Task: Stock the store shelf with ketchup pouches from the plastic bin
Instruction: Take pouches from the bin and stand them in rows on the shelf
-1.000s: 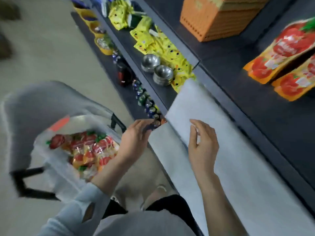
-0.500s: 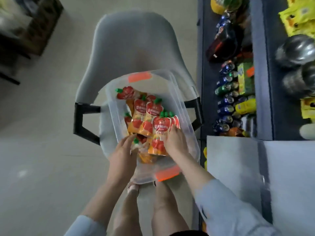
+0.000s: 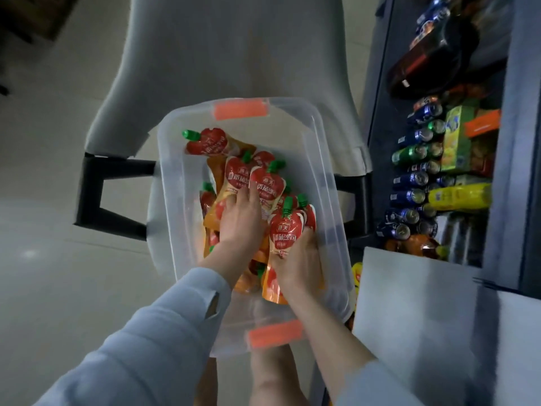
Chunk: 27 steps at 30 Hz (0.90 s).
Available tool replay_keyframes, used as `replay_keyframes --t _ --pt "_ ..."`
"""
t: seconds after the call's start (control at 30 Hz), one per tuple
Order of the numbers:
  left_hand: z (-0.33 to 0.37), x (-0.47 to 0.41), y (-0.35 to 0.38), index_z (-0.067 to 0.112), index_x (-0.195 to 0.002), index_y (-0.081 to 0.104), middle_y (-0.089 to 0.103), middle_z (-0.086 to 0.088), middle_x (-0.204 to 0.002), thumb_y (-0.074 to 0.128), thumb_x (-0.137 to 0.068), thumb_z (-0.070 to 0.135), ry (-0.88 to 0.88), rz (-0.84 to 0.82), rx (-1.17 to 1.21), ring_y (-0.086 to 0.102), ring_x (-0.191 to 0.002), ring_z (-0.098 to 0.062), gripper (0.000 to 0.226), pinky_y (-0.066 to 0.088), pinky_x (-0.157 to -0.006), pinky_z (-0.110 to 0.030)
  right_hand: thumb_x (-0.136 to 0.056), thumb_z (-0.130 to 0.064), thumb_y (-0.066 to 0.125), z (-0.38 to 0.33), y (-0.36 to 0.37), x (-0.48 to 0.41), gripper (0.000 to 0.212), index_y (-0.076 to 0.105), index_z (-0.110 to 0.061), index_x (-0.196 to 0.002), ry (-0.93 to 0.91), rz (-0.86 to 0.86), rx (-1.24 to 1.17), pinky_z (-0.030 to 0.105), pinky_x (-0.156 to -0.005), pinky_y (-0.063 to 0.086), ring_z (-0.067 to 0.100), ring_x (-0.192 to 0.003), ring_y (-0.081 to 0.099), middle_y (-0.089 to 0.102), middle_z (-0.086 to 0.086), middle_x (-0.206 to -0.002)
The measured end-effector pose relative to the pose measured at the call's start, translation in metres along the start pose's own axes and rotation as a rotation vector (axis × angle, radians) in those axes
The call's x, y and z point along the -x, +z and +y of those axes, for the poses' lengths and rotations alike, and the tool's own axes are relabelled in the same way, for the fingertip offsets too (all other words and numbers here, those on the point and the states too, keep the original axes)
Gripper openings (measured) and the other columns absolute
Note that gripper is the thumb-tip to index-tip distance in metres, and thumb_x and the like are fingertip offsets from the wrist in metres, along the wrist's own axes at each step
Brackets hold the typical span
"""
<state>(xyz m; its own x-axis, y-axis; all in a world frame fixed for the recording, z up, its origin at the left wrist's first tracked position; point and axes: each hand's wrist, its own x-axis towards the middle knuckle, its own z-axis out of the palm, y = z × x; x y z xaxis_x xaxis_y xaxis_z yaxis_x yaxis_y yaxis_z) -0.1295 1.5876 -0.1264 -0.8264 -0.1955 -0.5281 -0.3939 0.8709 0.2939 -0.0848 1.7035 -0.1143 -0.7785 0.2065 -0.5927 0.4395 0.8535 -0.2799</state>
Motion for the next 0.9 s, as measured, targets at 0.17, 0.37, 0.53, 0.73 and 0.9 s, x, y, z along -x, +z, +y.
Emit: replay_keyframes --t 0.17,0.37,0.53,0.73,0.9 --pt "0.008 -0.007 0.008 0.013 -0.150 0.010 0.033 -0.022 -0.144 0.077 -0.079 0.028 -0.129 -0.073 -0.034 0.045 -0.126 -0.040 0.099 0.049 -0.096 -0.047 -0.087 -0.040 0.074 0.006 -0.005 0.009 0.078 0.030 -0.018 -0.148 -0.015 0.016 -0.069 0.033 -0.101 0.047 0.021 -0.127 0.055 0.055 0.002 -0.139" --pt "0.018 -0.007 0.004 0.011 -0.139 0.032 0.035 -0.021 -0.139 0.054 -0.090 0.011 -0.156 -0.052 -0.134 0.032 -0.128 -0.042 0.054 0.033 -0.104 -0.052 -0.087 -0.036 0.072 0.011 -0.017 0.009 0.048 0.036 -0.025 -0.117 0.022 0.064 -0.133 0.039 -0.081 0.060 0.021 -0.103 0.067 0.064 0.000 -0.116" --pt "0.019 -0.013 0.005 0.011 -0.135 0.033 0.042 -0.017 -0.137 0.057 -0.087 0.009 -0.074 -0.092 -0.104 0.037 -0.129 -0.037 0.053 0.034 -0.106 -0.049 -0.091 -0.041 0.067 0.021 -0.013 0.012 0.053 0.033 -0.026 -0.129 -0.033 0.071 -0.147 0.038 -0.084 0.060 0.018 -0.108 0.065 0.060 -0.001 -0.123" --pt "-0.002 -0.010 -0.027 0.019 -0.124 0.052 0.061 -0.006 -0.112 0.067 -0.083 0.029 -0.038 -0.223 0.064 0.058 -0.099 -0.025 0.046 0.047 -0.078 -0.033 -0.091 -0.034 0.069 0.024 -0.020 0.013 0.053 0.038 -0.028 -0.134 -0.001 -0.022 -0.364 0.034 -0.091 0.055 0.014 -0.110 0.061 0.059 -0.005 -0.123" --pt "-0.021 0.027 -0.067 0.022 -0.130 0.048 0.061 -0.002 -0.110 0.073 -0.079 0.030 -0.071 -0.257 0.330 0.060 -0.104 -0.028 0.057 0.049 -0.084 -0.037 -0.093 -0.043 0.066 0.019 -0.051 0.035 0.038 0.051 -0.029 -0.125 -0.022 -0.082 -0.619 0.028 -0.087 0.052 0.007 -0.103 0.064 0.064 -0.009 -0.116"
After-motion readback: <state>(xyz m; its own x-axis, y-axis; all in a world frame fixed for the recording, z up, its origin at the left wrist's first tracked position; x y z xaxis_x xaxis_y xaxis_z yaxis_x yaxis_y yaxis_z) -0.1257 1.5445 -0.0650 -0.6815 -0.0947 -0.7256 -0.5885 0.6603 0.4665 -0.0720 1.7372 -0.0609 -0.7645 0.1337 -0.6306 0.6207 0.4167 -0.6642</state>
